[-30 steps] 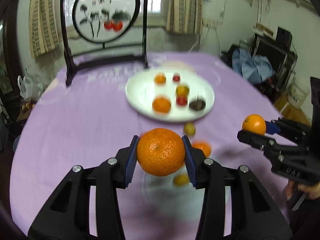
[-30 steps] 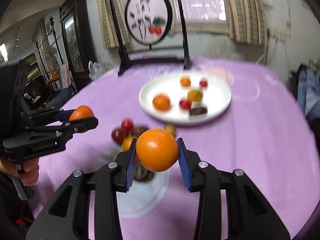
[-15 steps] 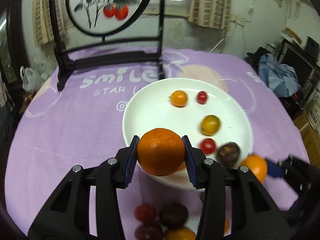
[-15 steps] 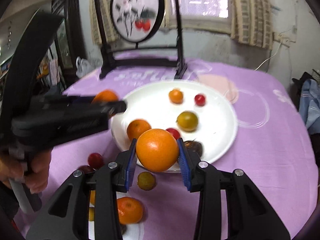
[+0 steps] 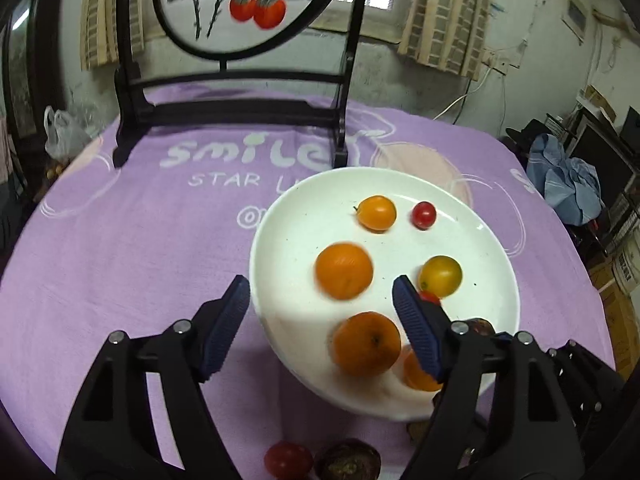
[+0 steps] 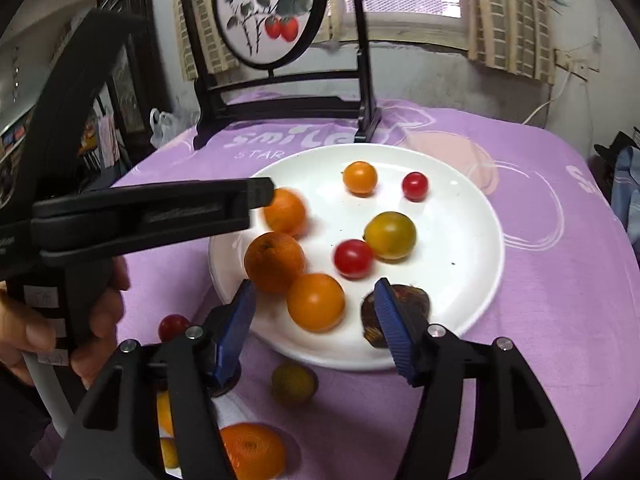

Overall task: Organize fruits
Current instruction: 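Carry both oranges over the white plate and open both tools, then grasp a dark brown fruit with the right tool while the left tool grasps a small yellow fruit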

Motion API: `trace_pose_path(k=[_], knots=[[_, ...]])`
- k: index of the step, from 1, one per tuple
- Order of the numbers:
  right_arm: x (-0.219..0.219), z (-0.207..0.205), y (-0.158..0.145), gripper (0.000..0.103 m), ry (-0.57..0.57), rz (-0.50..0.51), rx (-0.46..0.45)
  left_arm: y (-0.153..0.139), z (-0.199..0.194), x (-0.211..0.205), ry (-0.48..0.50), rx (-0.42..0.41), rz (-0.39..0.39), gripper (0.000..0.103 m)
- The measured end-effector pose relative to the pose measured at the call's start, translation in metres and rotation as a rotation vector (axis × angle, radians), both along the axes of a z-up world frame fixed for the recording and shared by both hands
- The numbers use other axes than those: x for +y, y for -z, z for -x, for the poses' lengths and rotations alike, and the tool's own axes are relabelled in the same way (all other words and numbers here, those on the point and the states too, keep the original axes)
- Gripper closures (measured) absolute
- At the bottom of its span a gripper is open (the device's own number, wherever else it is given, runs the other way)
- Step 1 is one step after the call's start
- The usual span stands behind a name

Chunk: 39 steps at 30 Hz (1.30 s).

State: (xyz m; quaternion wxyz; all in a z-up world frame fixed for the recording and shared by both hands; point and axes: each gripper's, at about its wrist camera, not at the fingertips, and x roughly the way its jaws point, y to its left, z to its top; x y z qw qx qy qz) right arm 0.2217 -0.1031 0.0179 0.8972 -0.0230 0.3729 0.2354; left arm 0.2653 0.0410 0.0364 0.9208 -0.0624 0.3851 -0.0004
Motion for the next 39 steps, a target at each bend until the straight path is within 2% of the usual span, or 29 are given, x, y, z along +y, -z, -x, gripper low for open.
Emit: trace_pose_path(k=[2, 5, 8, 10, 14, 18, 25, 32, 35, 38, 39], knots=[[-0.008, 0.007, -0.003, 0.041, 0.009, -0.023, 0.005, -0.009, 0.013, -0.003, 0.018, -0.011, -0.009, 0.027], [-0.021, 0.02, -0.004, 0.041, 0.033, -0.043, 0.01, -0.02, 0.037, -0.004, 0.039, -0.04, -0.007, 0.017], [-0.036, 0.035, -0.003, 0.035, 0.069, -0.062, 0.034, -0.026, 0.063, -0.006, 0.064, -0.078, -0.027, 0.016], [-0.042, 0.044, -0.005, 0.024, 0.073, -0.07, 0.029, -0.026, 0.078, -0.006, 0.079, -0.082, -0.037, 0.016], [-0.045, 0.07, -0.007, 0.024, 0.073, -0.009, -0.01, -0.021, 0.104, -0.004, 0.083, -0.062, -0.039, 0.015], [-0.042, 0.092, -0.001, 0.024, 0.051, 0.017, 0.001, -0.015, 0.128, 0.002, 0.08, -0.055, -0.027, 0.015], [-0.013, 0.131, 0.021, 0.024, -0.079, 0.148, 0.019, 0.005, 0.156, 0.014, 0.052, -0.029, -0.011, 0.014], [0.021, 0.135, 0.047, 0.024, -0.148, 0.267, 0.064, 0.028, 0.161, 0.022, 0.056, -0.006, 0.014, 0.014], [0.029, 0.127, 0.053, 0.028, -0.156, 0.25, 0.09, 0.032, 0.161, 0.025, 0.062, -0.008, 0.014, 0.014], [0.033, 0.12, 0.054, 0.038, -0.152, 0.218, 0.095, 0.034, 0.16, 0.027, 0.068, 0.003, 0.017, 0.014], [0.033, 0.119, 0.054, 0.051, -0.154, 0.209, 0.093, 0.033, 0.159, 0.026, 0.074, 0.007, 0.025, 0.014]])
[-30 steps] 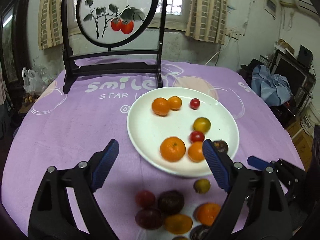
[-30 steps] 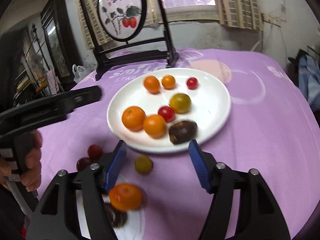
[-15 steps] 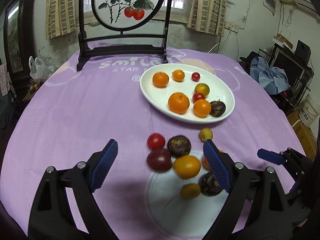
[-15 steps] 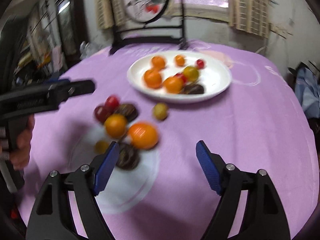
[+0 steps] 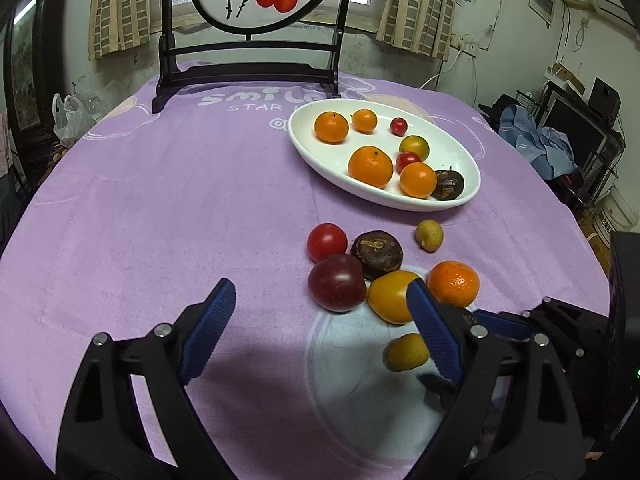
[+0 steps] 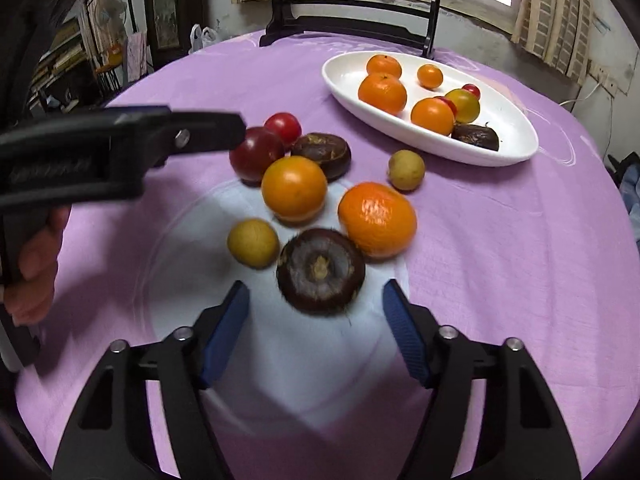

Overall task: Organize fruits
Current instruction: 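Grasp a dark brown fruit with the right tool while the left tool grasps a small yellow fruit, then carry both fruits over the white plate and open both tools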

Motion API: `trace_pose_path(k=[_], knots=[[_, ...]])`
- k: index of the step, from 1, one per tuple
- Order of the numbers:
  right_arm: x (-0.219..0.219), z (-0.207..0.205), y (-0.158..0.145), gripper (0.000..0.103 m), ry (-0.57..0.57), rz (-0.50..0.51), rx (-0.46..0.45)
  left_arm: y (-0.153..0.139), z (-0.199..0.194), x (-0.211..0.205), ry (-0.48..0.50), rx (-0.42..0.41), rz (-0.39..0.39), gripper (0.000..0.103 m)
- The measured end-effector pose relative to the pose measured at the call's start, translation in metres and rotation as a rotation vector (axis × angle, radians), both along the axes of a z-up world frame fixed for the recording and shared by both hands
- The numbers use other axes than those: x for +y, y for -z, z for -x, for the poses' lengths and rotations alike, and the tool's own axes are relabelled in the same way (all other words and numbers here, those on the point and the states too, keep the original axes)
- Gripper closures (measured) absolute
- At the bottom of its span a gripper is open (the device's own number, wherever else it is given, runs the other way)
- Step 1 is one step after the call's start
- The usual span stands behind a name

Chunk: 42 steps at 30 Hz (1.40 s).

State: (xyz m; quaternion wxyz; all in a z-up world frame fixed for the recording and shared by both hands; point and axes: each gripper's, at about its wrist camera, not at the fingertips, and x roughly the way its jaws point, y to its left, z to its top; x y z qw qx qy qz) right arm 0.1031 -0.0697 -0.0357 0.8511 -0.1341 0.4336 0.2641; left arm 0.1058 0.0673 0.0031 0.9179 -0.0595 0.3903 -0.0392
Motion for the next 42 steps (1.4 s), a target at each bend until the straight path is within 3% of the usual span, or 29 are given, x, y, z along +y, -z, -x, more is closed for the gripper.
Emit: trace_pose_path(k=[1, 7, 15, 20, 23, 25, 26, 28, 35, 42], knots=[[0.0, -0.001, -0.001, 0.06, 0.001, -0.007, 0.0, 0.0, 0.0, -0.001, 0.005, 0.002, 0.004, 0.014], [-0.01, -0.003, -0.004, 0.06, 0.004, -0.073, 0.026, 0.004, 0.003, -0.013, 0.059, 0.028, -0.009, 0.014], [-0.069, 0.0, -0.024, 0.061, 0.146, -0.187, -0.016, 0.015, 0.007, -0.035, 0.139, 0.067, -0.039, 0.014], [-0.078, -0.001, -0.022, 0.061, 0.168, -0.202, -0.011, 0.023, 0.009, -0.046, 0.16, 0.089, -0.06, 0.016], [-0.075, 0.001, -0.022, 0.061, 0.148, -0.196, -0.013, 0.028, 0.01, -0.055, 0.175, 0.093, -0.098, 0.033], [-0.074, 0.002, -0.023, 0.061, 0.138, -0.203, -0.015, 0.035, 0.006, -0.06, 0.193, 0.121, -0.1, 0.056], [-0.074, 0.002, -0.023, 0.061, 0.135, -0.206, -0.015, 0.037, 0.005, -0.062, 0.188, 0.119, -0.113, 0.058], [-0.075, 0.002, -0.023, 0.061, 0.135, -0.209, -0.012, 0.037, 0.006, -0.066, 0.204, 0.106, -0.119, 0.075], [-0.077, 0.002, -0.022, 0.061, 0.144, -0.218, -0.012, 0.026, 0.01, -0.069, 0.206, 0.069, -0.153, 0.075], [-0.077, 0.005, -0.032, 0.061, 0.174, -0.213, -0.061, -0.008, 0.012, -0.063, 0.218, 0.026, -0.119, 0.076]])
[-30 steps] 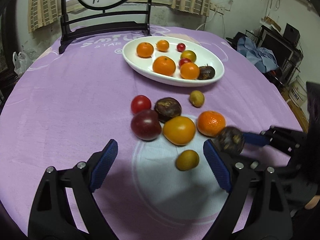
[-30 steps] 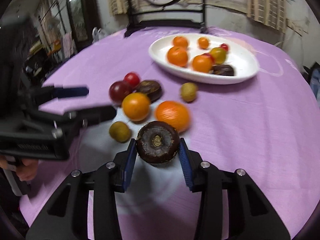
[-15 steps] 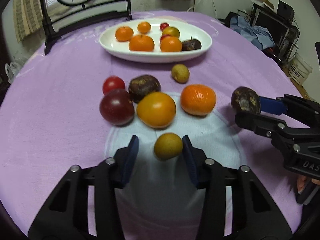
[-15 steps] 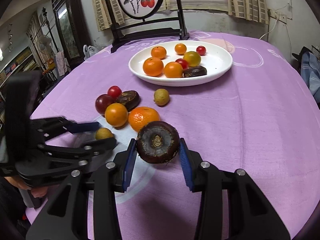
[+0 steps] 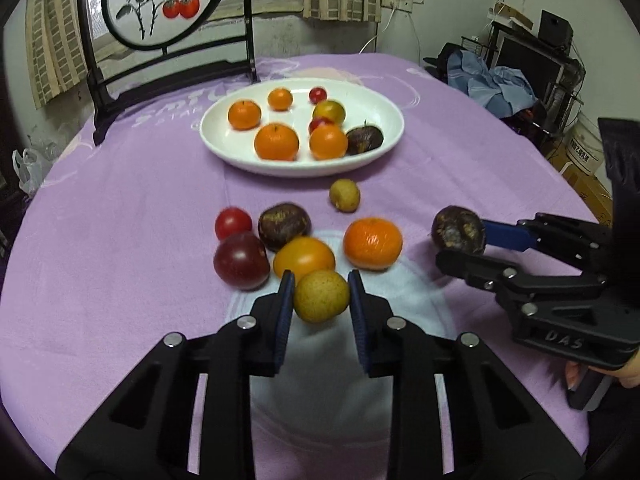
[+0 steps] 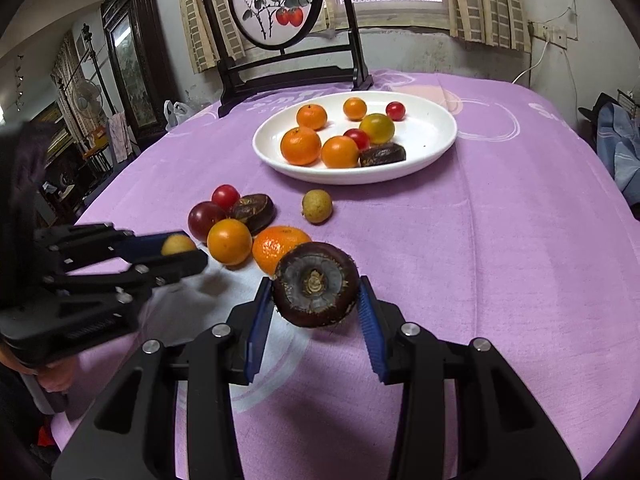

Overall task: Organize fruits
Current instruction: 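Carry both fruits over the white plate and open both tools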

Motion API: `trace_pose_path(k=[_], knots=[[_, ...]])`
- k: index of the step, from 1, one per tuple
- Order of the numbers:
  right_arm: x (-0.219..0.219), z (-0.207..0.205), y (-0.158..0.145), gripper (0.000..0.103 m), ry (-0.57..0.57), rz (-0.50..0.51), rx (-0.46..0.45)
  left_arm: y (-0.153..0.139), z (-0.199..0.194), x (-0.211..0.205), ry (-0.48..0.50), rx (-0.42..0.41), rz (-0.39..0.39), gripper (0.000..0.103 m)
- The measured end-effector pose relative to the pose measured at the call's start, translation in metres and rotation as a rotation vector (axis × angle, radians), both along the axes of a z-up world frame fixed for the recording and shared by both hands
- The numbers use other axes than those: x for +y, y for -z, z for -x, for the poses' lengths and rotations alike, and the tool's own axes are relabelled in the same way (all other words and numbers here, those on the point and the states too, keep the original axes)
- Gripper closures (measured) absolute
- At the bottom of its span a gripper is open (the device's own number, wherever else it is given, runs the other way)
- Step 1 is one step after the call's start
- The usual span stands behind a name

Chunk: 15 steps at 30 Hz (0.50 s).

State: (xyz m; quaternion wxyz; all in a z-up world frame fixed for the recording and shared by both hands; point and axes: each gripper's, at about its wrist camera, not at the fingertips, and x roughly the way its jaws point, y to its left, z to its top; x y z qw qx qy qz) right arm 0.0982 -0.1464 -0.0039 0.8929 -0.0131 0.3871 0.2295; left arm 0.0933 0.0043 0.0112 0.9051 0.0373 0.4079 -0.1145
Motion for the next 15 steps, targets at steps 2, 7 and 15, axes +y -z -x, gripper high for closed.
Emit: trace_pose_path(k=[2, 7, 15], knots=[[0.002, 0.001, -0.008, 0.061, 0.001, -0.002, -0.024, -0.013, -0.005, 0.001, 0.001, -0.026, -0.018, 0.076], [0.011, -0.008, -0.034, 0.061, -0.027, 0.015, -0.088, -0.033, -0.033, 0.009, -0.044, -0.048, -0.024, 0.076], [0.024, -0.074, -0.056, 0.061, -0.054, 0.07, -0.131, -0.042, -0.107, 0.023, -0.137, -0.057, -0.027, 0.076]])
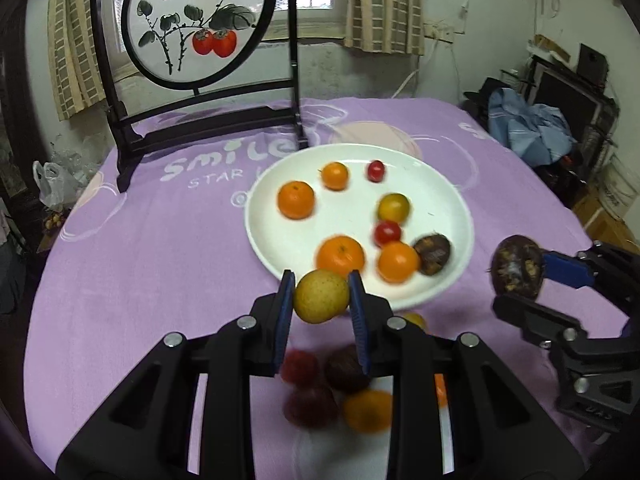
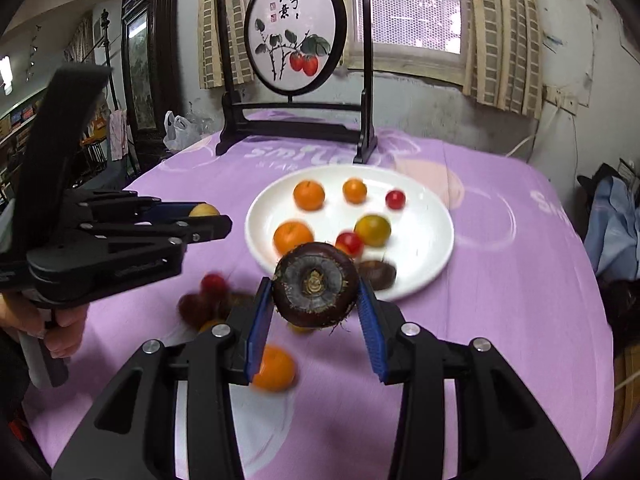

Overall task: Organize fruits
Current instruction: 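Carry both fruits over the white plate and open both tools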

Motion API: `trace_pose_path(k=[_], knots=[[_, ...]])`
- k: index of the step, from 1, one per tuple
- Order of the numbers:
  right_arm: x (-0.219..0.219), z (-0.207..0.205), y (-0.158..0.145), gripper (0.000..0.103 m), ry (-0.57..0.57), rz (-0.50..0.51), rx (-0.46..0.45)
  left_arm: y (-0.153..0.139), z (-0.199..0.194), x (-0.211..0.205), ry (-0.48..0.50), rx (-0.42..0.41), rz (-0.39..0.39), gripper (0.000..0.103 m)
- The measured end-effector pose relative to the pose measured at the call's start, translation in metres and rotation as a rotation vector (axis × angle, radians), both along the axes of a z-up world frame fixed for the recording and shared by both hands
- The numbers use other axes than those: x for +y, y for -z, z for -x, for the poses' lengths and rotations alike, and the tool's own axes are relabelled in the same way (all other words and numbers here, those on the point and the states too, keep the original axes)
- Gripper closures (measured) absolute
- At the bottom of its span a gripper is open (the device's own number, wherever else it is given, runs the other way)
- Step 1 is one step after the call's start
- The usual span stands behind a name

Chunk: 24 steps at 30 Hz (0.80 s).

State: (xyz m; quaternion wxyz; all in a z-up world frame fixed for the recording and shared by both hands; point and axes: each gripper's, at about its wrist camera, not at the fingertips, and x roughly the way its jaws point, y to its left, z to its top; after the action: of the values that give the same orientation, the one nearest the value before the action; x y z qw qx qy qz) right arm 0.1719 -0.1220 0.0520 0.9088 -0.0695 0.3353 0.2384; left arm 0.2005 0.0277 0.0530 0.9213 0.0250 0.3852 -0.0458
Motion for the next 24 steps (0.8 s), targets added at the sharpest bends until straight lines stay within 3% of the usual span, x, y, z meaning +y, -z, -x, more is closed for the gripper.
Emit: trace_pose_path(k=[6, 14, 15, 16, 17, 18, 24], knots=[[-0.002, -0.065, 0.022, 0.061, 0.072, 0.038, 0.047, 0.015, -0.056, 0.011, -0.08, 0.05, 0.008, 0.076], [-0.007, -0.102, 0.05, 0.06, 0.137, 0.02, 0.121, 0.041, -0.095, 0.013, -0.114, 0.095, 0.029, 0.076], [-0.008, -0.104, 0.052, 0.06, 0.145, 0.016, 0.126, 0.044, -0.098, 0.014, -0.12, 0.097, 0.049, 0.071], [-0.008, -0.106, 0.054, 0.057, 0.149, 0.006, 0.135, 0.045, -0.099, 0.016, -0.126, 0.094, 0.067, 0.047], [-0.01, -0.105, 0.054, 0.056, 0.147, -0.004, 0.139, 0.045, -0.099, 0.016, -0.138, 0.088, 0.073, 0.034], [-0.011, -0.104, 0.053, 0.056, 0.143, -0.014, 0.139, 0.044, -0.097, 0.017, -0.161, 0.062, 0.071, 0.026], [-0.019, -0.086, 0.043, 0.054, 0.136, -0.042, 0.124, 0.031, -0.08, 0.023, -0.167, 0.05, 0.076, 0.026]])
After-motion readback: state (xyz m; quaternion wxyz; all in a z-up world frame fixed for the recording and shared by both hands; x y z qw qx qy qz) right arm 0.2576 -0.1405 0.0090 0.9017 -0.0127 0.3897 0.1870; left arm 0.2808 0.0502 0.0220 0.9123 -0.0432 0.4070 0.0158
